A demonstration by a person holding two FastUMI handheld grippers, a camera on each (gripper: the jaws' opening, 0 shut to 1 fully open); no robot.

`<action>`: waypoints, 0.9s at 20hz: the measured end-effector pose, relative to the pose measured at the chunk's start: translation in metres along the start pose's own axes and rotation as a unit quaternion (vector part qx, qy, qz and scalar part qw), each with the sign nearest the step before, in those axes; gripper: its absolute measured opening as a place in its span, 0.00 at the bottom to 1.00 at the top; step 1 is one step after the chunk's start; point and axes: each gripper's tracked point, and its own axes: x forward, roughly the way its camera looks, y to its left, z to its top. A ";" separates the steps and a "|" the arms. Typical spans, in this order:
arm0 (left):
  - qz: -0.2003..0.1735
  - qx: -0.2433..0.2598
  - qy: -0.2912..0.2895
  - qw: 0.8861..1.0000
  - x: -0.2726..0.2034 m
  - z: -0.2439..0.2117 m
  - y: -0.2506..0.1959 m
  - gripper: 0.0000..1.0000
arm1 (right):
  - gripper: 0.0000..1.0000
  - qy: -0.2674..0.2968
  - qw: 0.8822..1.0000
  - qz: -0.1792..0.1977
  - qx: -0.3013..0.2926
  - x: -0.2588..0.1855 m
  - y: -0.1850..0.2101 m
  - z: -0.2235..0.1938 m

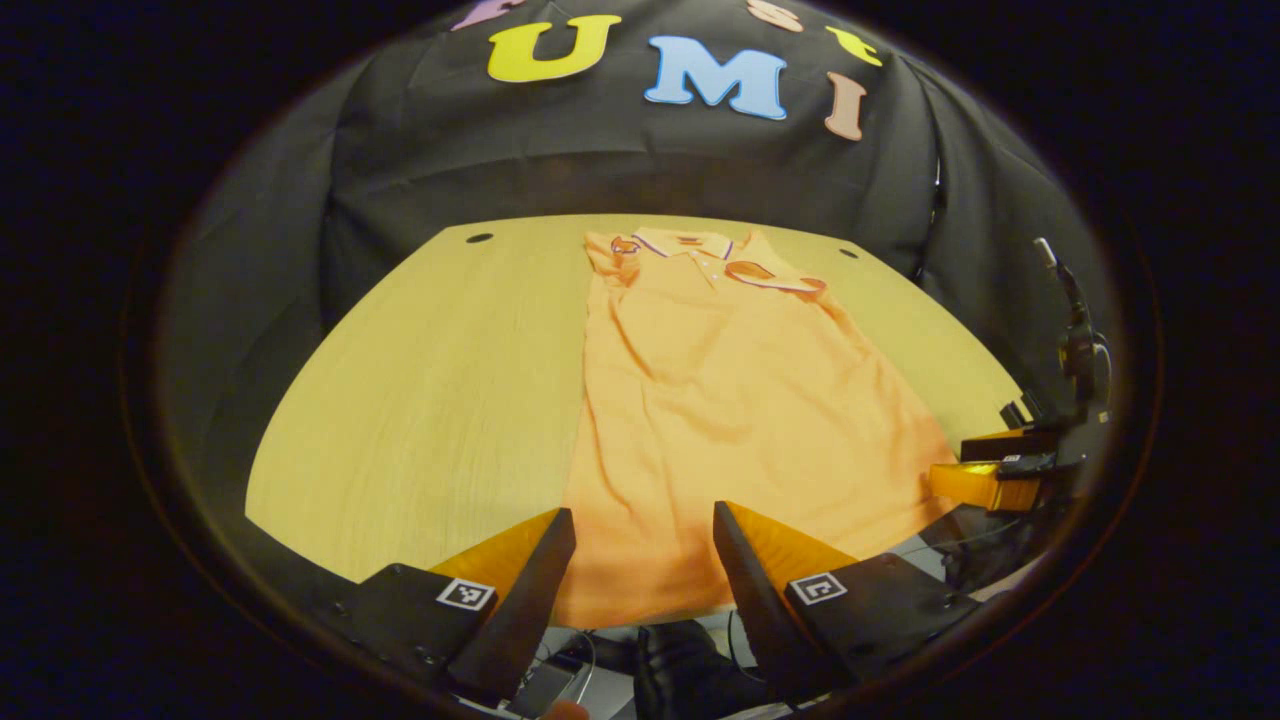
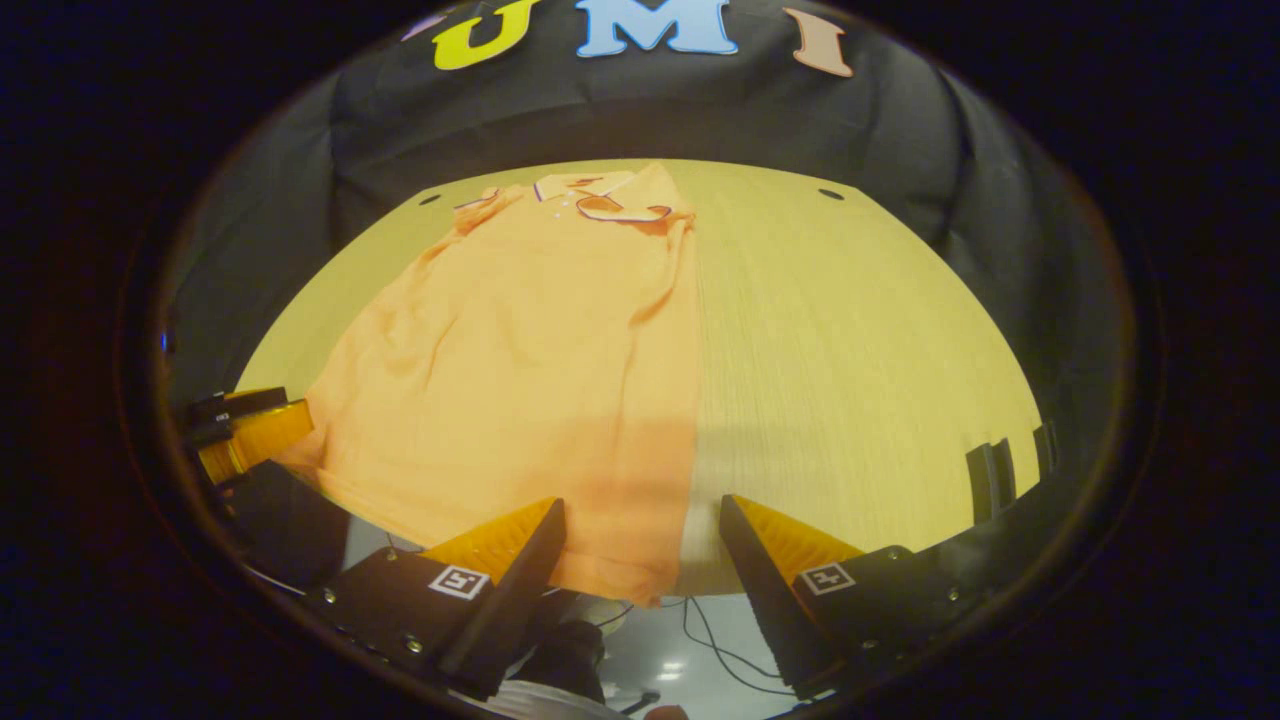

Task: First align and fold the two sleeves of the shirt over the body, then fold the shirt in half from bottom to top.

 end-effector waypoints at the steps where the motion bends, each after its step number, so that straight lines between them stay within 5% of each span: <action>1: 0.000 -0.001 0.002 1.000 0.000 -0.004 0.000 0.93 | 0.97 0.001 1.000 0.000 0.000 0.000 0.002 -0.003; 12: 0.019 0.042 0.017 0.999 0.002 -0.035 -0.005 0.92 | 0.96 -0.004 1.000 -0.012 0.005 0.000 0.010 -0.013; 15: 0.010 0.050 0.016 0.999 0.003 -0.034 -0.013 0.70 | 0.70 -0.003 1.000 -0.012 0.008 -0.002 0.015 -0.014; 16: 0.009 0.053 0.013 0.998 0.004 -0.033 -0.016 0.53 | 0.66 -0.004 1.000 -0.013 0.014 -0.002 0.016 -0.015; 17: 0.012 0.054 0.009 0.998 0.005 -0.032 -0.017 0.42 | 0.49 -0.005 1.000 -0.009 0.014 -0.002 0.019 -0.014; 18: 0.016 0.054 0.009 0.998 0.006 -0.031 -0.016 0.17 | 0.43 -0.006 1.000 -0.009 0.022 -0.002 0.021 -0.014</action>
